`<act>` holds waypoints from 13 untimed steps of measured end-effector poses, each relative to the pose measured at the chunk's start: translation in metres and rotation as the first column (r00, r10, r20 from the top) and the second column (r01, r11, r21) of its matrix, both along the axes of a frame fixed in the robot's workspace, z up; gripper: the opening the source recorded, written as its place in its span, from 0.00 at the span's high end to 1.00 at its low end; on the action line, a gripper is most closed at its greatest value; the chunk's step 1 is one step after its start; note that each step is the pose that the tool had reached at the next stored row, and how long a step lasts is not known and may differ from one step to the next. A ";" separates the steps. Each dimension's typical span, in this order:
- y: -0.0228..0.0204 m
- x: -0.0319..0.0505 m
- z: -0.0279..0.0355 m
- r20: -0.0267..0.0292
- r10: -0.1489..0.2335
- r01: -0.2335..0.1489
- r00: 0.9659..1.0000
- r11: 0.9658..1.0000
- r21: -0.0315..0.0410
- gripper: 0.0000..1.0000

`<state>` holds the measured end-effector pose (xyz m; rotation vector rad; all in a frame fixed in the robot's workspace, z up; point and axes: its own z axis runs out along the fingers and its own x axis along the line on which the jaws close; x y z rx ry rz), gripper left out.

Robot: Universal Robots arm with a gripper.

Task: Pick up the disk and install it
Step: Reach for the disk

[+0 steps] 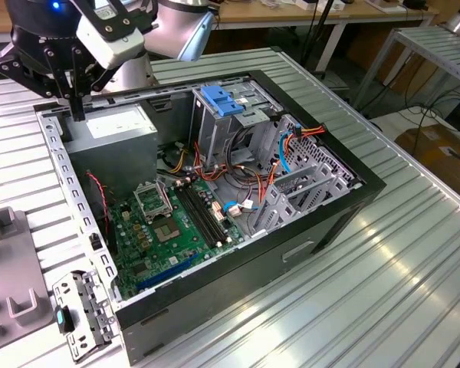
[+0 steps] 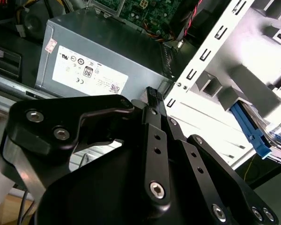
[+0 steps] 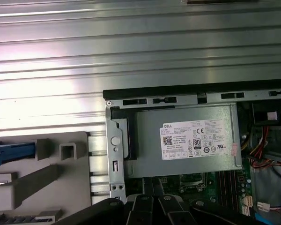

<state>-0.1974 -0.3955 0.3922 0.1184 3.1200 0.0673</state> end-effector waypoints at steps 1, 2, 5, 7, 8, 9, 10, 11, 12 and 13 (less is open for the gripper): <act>0.0000 -0.0001 0.0000 0.000 0.000 0.000 1.000 1.000 0.000 0.89; 0.0001 -0.0001 0.0000 0.000 0.000 0.000 1.000 1.000 0.000 0.89; 0.0018 -0.0021 0.0000 0.000 0.000 0.000 1.000 1.000 0.000 0.89; 0.0043 -0.0038 0.0000 0.000 0.000 0.000 1.000 1.000 0.000 0.89; 0.0058 -0.0047 -0.0001 0.000 0.000 0.000 1.000 1.000 0.000 0.89; 0.0077 -0.0060 -0.0001 0.000 0.000 0.000 1.000 1.000 0.000 0.89; 0.0091 -0.0077 -0.0001 0.000 0.000 0.000 1.000 1.000 0.000 0.89; 0.0106 -0.0103 -0.0002 0.000 0.000 0.000 1.000 1.000 0.000 0.89; 0.0115 -0.0124 -0.0002 0.000 0.000 0.000 1.000 1.000 0.000 0.89; 0.0127 -0.0155 -0.0003 0.000 0.000 0.000 1.000 1.000 0.000 0.89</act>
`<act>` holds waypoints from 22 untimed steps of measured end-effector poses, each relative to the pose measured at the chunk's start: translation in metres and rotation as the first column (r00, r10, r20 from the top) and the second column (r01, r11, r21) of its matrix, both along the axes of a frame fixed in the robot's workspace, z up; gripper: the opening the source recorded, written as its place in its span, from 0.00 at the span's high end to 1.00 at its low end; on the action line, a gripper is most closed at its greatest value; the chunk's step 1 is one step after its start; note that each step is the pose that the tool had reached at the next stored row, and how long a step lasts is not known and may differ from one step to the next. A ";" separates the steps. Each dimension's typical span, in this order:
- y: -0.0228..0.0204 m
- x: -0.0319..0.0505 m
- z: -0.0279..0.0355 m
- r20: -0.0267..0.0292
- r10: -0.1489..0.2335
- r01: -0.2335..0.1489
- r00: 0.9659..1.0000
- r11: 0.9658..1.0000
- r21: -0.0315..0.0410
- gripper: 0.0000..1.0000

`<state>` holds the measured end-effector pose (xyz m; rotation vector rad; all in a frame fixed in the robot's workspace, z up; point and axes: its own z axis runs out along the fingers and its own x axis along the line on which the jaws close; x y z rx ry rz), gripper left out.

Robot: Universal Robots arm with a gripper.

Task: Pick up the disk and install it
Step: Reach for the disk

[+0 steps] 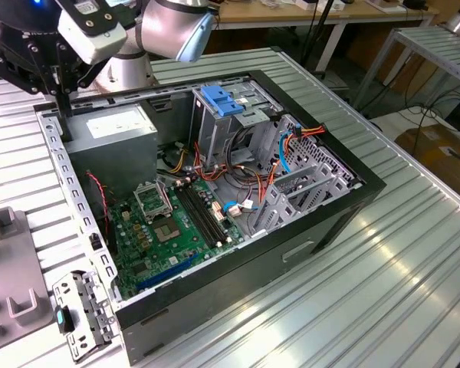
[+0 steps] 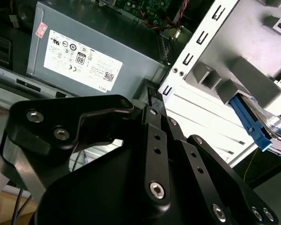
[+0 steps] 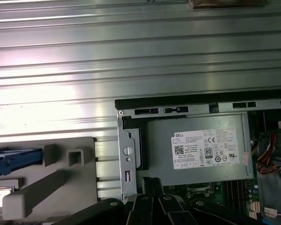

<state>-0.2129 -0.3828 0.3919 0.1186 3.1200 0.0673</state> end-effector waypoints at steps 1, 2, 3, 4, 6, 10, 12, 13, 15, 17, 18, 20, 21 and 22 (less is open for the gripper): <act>0.0008 -0.0025 -0.0001 0.000 0.000 0.000 1.000 1.000 0.000 0.89; 0.0015 -0.0052 -0.0001 0.000 0.000 0.000 1.000 1.000 0.000 0.89; 0.0020 -0.0076 -0.0002 0.000 0.000 0.000 1.000 1.000 0.000 0.89; 0.0026 -0.0103 -0.0003 0.000 0.000 0.000 1.000 1.000 0.000 0.89; 0.0030 -0.0121 -0.0004 0.000 0.000 0.000 1.000 1.000 0.000 0.89; 0.0029 -0.0122 -0.0003 0.000 0.000 0.000 1.000 1.000 0.000 0.89; 0.0029 -0.0123 -0.0003 0.000 0.000 0.000 1.000 1.000 0.000 0.89; 0.0029 -0.0124 -0.0003 0.000 0.000 0.000 1.000 1.000 0.000 0.89; 0.0029 -0.0135 -0.0003 0.000 0.000 0.000 1.000 1.000 0.000 0.89; 0.0029 -0.0158 -0.0004 0.000 0.000 0.000 1.000 1.000 0.000 0.89; 0.0029 -0.0178 -0.0004 0.000 0.000 0.000 1.000 1.000 0.000 0.89; 0.0029 -0.0235 -0.0004 0.000 0.000 0.000 1.000 1.000 0.000 0.89; 0.0030 -0.0248 -0.0003 0.000 0.000 0.000 1.000 1.000 0.000 0.89; 0.0029 -0.0265 -0.0004 0.000 0.000 0.000 1.000 1.000 0.000 0.89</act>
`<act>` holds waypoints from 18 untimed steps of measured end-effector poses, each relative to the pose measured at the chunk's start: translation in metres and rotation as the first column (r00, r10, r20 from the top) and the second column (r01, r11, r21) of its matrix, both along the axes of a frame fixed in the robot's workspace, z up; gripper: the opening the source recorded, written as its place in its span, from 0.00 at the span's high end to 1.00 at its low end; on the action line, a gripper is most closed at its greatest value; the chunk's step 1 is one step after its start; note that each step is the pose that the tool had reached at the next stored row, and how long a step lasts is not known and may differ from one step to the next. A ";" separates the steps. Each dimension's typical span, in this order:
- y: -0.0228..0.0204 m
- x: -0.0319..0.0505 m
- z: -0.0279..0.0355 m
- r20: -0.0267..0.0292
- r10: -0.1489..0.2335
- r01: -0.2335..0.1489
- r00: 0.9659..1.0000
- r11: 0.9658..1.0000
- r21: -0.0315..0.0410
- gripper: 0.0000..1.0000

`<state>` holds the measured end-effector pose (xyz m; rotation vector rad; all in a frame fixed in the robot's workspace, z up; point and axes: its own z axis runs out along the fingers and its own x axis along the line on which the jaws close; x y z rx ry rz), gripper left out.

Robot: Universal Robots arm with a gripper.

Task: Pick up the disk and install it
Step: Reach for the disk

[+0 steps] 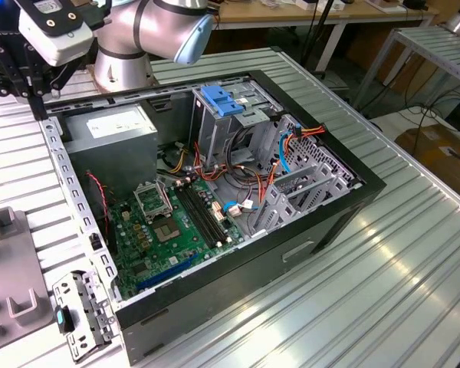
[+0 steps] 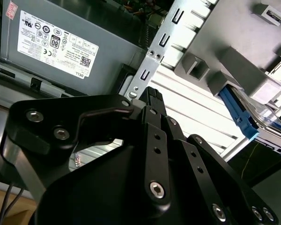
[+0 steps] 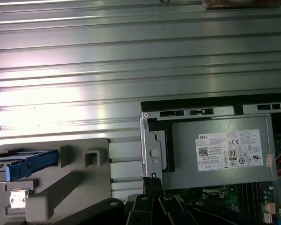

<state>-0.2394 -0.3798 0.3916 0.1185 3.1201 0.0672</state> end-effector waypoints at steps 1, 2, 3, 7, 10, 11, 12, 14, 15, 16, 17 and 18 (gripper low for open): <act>0.0000 -0.0017 0.0000 0.000 0.000 0.000 1.000 1.000 0.000 0.89; 0.0000 -0.0031 0.0000 0.000 0.000 0.000 1.000 1.000 0.000 0.89; 0.0000 -0.0046 0.0000 0.000 0.000 0.000 1.000 1.000 0.000 0.89; 0.0000 -0.0109 -0.0001 0.000 0.000 0.000 1.000 1.000 0.000 0.89; 0.0000 -0.0175 -0.0002 0.000 0.000 0.000 1.000 1.000 0.000 0.89; 0.0000 -0.0198 -0.0002 0.000 0.000 0.000 1.000 1.000 0.000 0.89; 0.0000 -0.0223 -0.0002 0.000 0.000 0.000 1.000 1.000 0.000 0.89; 0.0000 -0.0261 -0.0003 0.000 0.000 0.000 1.000 1.000 0.000 0.89; 0.0000 -0.0277 -0.0003 0.000 0.000 0.000 1.000 1.000 0.000 0.89; 0.0000 -0.0294 -0.0003 0.000 0.000 0.000 1.000 1.000 0.000 0.89; 0.0000 -0.0308 -0.0003 0.000 0.000 0.000 1.000 1.000 0.000 0.89; 0.0000 -0.0324 -0.0004 0.000 0.000 0.000 1.000 1.000 0.000 0.89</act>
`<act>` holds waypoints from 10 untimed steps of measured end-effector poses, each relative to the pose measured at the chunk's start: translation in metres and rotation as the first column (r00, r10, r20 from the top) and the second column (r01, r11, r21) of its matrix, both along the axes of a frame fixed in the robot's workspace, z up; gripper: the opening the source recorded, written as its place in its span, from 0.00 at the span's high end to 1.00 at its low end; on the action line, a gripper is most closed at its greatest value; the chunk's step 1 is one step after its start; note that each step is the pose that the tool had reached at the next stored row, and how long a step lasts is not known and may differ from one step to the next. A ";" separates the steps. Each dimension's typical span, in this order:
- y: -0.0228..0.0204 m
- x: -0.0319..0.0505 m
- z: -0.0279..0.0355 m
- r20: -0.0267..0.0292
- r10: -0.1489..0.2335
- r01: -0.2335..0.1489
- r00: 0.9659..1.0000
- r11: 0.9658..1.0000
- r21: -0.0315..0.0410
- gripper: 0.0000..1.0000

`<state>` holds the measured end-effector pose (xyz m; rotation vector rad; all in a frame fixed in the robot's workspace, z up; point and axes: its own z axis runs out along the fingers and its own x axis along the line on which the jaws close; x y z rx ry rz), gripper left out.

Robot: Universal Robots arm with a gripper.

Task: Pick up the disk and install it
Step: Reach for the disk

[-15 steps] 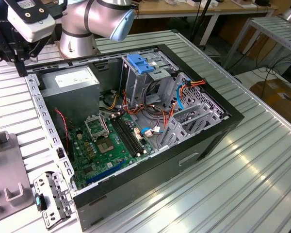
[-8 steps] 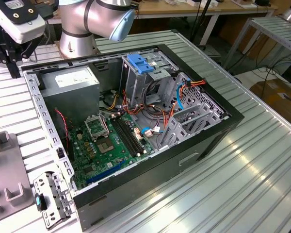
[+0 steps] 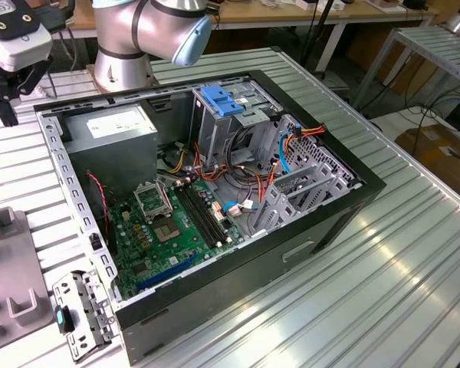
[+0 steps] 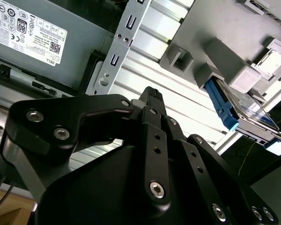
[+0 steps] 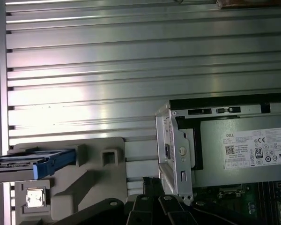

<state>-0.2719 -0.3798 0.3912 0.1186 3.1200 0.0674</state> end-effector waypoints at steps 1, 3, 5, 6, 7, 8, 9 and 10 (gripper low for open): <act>0.0000 -0.0015 0.0000 0.000 0.000 0.000 1.000 1.000 0.000 0.89; 0.0000 -0.0047 -0.0001 0.000 0.000 0.000 1.000 1.000 0.000 0.89; 0.0000 -0.0077 -0.0001 0.000 0.000 0.000 1.000 1.000 0.000 0.89; 0.0000 -0.0090 -0.0001 0.000 0.000 0.000 1.000 1.000 0.000 0.89; 0.0000 -0.0105 -0.0001 0.000 0.000 0.000 1.000 1.000 0.000 0.89; 0.0000 -0.0119 -0.0002 0.000 0.000 0.000 1.000 1.000 0.000 0.89; 0.0000 -0.0133 -0.0002 0.000 0.000 0.000 1.000 1.000 0.000 0.89; 0.0000 -0.0147 -0.0002 0.000 0.000 0.000 1.000 1.000 0.000 0.89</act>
